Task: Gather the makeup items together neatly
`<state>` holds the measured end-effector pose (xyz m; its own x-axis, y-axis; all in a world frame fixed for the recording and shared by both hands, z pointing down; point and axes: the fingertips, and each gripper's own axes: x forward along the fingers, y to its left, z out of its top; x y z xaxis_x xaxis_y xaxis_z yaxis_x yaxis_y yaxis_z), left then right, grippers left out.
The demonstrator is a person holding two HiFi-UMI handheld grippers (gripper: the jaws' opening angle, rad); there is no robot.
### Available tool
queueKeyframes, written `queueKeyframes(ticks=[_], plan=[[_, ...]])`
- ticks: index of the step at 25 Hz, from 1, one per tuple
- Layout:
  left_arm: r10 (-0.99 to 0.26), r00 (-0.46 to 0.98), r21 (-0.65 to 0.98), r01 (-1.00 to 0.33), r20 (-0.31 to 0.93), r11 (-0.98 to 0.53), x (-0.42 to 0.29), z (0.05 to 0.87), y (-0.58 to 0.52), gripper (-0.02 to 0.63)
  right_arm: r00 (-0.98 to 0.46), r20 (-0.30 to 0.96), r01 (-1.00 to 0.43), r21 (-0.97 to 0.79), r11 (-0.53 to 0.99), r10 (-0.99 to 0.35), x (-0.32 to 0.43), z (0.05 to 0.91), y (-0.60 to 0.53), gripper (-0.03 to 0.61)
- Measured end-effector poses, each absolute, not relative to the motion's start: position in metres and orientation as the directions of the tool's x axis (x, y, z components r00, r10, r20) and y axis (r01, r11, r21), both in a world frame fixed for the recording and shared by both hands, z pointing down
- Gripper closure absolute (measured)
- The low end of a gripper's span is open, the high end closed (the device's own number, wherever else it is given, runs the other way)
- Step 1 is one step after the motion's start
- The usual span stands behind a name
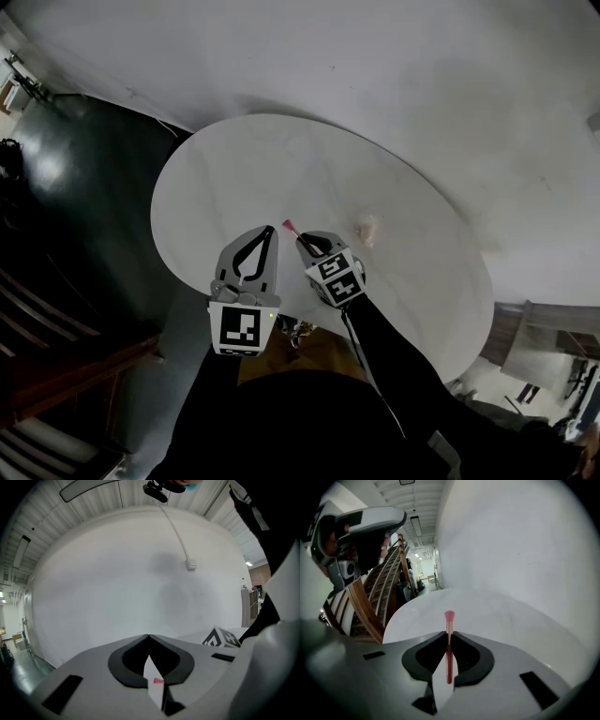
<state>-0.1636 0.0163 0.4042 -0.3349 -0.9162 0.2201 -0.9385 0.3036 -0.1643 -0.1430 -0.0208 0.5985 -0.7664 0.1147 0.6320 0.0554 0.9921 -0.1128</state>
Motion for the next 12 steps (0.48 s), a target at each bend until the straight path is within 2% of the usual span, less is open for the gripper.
queueKeyframes(ticks=[12], plan=[[-0.951,-0.240,-0.197,-0.959,0.192,0.202,-0.109,0.392,-0.026,0.600,-0.842,0.540,-0.108,-0.159,0.981,-0.005,-0.093,0.559,-0.064,0.514]])
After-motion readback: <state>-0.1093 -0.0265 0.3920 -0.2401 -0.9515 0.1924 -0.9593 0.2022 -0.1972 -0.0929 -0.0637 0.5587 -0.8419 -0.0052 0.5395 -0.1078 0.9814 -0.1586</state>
